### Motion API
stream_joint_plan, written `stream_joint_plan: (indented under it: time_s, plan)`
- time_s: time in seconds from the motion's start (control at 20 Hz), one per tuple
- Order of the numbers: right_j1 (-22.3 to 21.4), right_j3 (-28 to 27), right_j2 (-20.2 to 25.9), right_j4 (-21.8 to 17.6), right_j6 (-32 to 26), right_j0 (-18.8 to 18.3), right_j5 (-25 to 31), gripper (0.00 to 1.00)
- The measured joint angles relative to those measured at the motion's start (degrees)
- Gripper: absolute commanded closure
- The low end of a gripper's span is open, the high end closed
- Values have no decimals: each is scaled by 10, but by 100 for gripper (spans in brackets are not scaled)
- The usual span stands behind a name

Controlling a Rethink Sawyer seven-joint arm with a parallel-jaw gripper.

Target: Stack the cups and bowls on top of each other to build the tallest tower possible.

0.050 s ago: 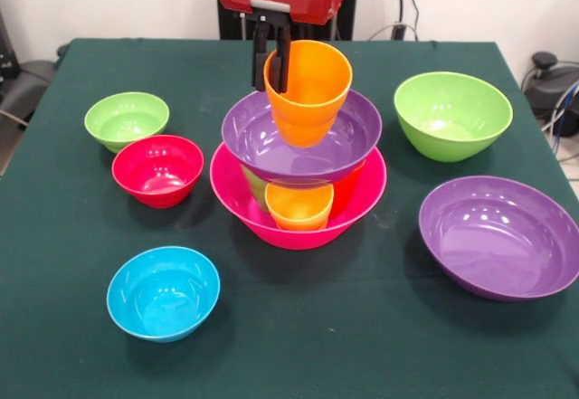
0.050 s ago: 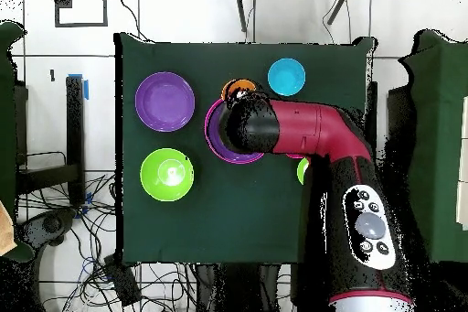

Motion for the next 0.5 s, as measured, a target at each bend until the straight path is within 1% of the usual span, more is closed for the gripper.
stream_joint_plan:
  time_s: [0.5]
  plan:
    - [0,4,-31,-2,0,11,0,100]
